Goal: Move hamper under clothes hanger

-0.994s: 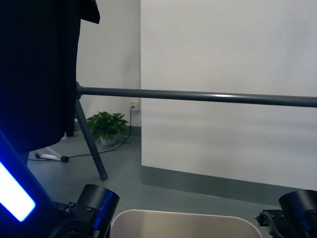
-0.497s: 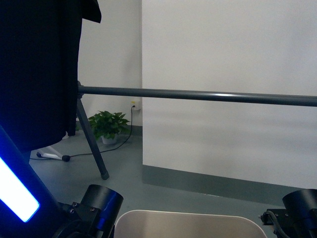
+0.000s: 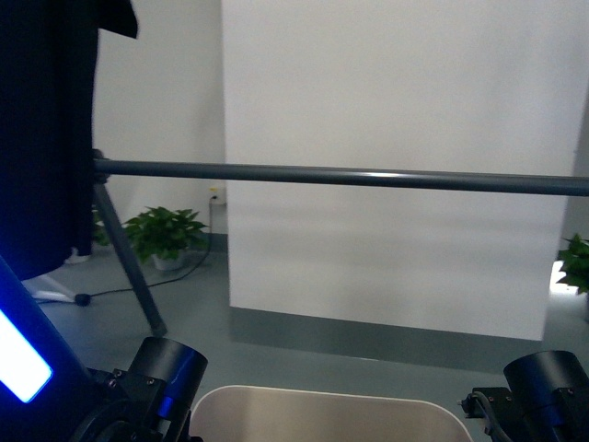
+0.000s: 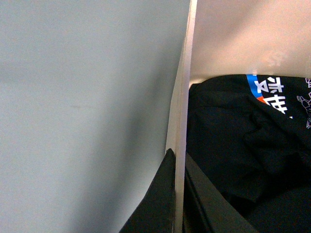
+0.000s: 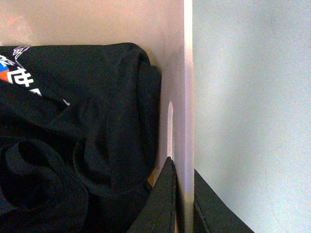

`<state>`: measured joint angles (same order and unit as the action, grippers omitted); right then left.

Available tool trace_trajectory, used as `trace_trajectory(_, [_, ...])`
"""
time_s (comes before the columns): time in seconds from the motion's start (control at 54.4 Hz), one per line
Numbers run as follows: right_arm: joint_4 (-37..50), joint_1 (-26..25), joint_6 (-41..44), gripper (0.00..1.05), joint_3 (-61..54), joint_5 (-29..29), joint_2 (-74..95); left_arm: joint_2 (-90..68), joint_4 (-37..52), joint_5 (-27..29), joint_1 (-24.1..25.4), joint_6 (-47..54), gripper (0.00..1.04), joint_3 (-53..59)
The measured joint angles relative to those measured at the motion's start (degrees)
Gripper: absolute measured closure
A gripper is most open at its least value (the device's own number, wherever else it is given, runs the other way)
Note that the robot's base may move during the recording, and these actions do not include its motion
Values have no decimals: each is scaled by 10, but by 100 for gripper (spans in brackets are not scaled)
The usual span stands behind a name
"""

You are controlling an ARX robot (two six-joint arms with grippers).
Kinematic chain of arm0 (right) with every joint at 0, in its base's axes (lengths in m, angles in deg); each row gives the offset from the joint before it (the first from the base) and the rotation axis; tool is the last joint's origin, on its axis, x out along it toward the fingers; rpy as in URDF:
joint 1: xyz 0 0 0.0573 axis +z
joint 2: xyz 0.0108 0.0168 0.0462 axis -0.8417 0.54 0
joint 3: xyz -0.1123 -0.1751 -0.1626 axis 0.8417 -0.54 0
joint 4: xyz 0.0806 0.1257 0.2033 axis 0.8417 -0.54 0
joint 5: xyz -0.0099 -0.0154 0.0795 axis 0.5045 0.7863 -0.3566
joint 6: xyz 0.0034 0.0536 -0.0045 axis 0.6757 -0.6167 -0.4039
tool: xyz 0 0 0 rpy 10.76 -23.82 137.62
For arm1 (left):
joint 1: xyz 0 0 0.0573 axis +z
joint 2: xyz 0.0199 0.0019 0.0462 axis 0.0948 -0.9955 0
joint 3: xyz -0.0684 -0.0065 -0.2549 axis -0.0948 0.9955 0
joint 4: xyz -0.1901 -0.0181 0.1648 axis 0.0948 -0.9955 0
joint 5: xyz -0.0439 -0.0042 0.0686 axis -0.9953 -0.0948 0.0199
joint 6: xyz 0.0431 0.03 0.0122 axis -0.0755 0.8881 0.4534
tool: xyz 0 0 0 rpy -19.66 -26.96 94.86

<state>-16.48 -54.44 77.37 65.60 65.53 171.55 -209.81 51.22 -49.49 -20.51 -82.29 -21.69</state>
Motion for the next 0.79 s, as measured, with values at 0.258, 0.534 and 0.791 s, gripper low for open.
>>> trace_trajectory(0.258, [0,-28,0,102,0,24,0,0,0,-25,-30,0,101,0])
trace_trajectory(0.534, [0,-15,1,102,0,9,0,0,0,-7,-14,0,101,0])
trace_trajectory(0.791, [0,-7,0,102,0,7,0,0,0,-4,-7,0,101,0])
